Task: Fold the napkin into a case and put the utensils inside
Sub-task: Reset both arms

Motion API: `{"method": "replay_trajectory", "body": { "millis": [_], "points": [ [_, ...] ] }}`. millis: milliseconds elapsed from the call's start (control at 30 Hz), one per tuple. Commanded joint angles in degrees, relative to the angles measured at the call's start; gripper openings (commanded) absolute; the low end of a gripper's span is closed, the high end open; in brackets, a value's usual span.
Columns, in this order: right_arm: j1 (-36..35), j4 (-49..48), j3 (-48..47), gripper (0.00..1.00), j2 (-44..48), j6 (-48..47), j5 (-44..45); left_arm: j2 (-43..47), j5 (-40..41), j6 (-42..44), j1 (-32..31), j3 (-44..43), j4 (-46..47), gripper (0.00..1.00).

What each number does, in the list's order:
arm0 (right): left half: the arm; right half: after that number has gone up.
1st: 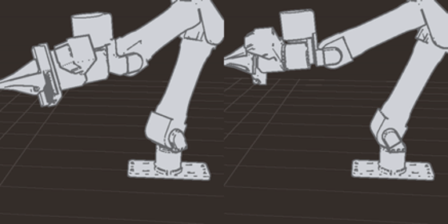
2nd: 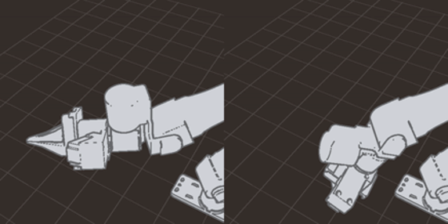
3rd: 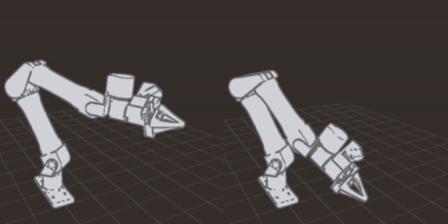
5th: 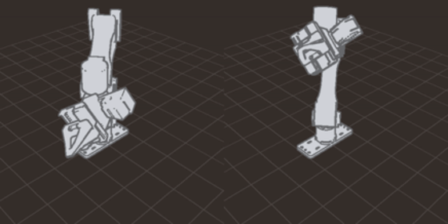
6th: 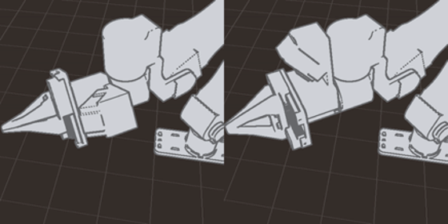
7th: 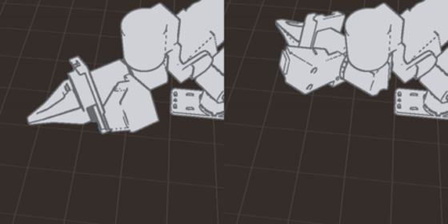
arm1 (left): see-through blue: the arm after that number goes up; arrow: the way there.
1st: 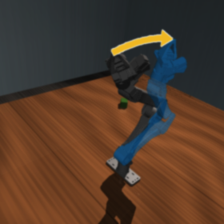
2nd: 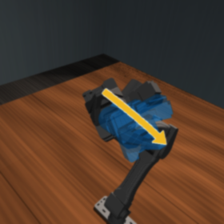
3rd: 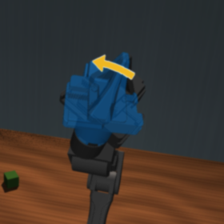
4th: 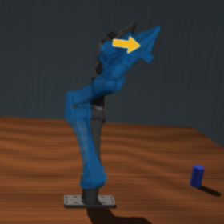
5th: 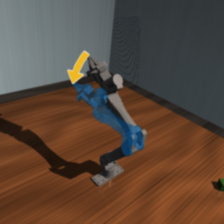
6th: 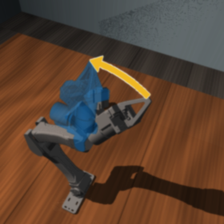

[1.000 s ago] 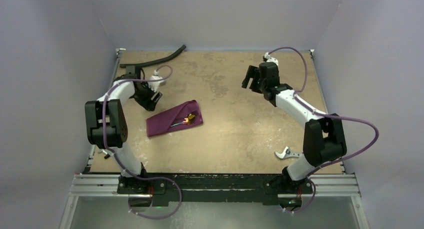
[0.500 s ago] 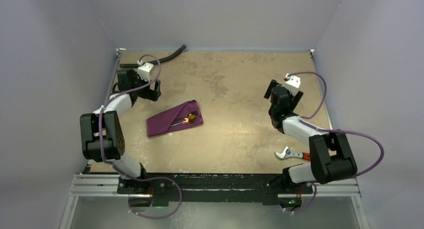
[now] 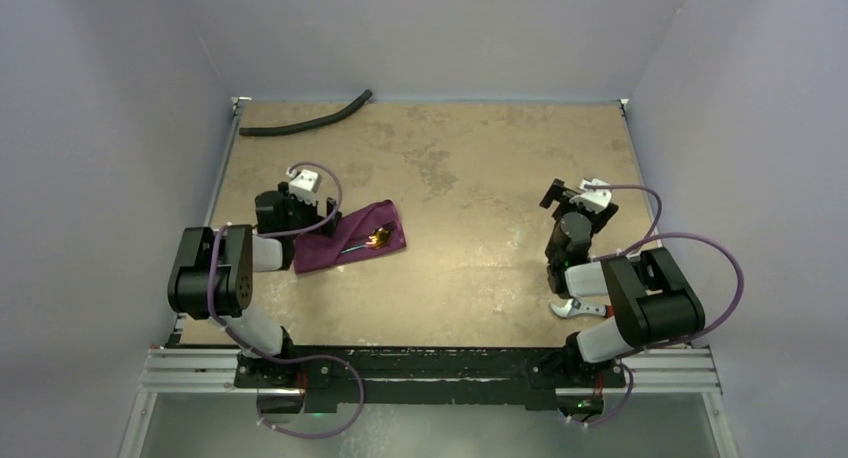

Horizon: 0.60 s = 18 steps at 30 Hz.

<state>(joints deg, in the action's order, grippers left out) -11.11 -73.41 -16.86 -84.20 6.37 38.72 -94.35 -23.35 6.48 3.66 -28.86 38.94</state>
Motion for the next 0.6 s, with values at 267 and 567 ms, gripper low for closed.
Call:
{"method": "replay_trajectory", "body": {
  "millis": [267, 567],
  "points": [
    [0.79, -17.00, 1.84, 0.99, -4.07, -6.95, -9.87, 0.12, 11.61, -4.52, -2.07, 16.50, 36.43, 0.99],
    [7.04, -9.40, -1.48, 0.99, -3.69, -3.48, -20.39, -0.25, 11.57, -4.71, -2.06, 13.85, 33.90, 0.99]
  ]
}}
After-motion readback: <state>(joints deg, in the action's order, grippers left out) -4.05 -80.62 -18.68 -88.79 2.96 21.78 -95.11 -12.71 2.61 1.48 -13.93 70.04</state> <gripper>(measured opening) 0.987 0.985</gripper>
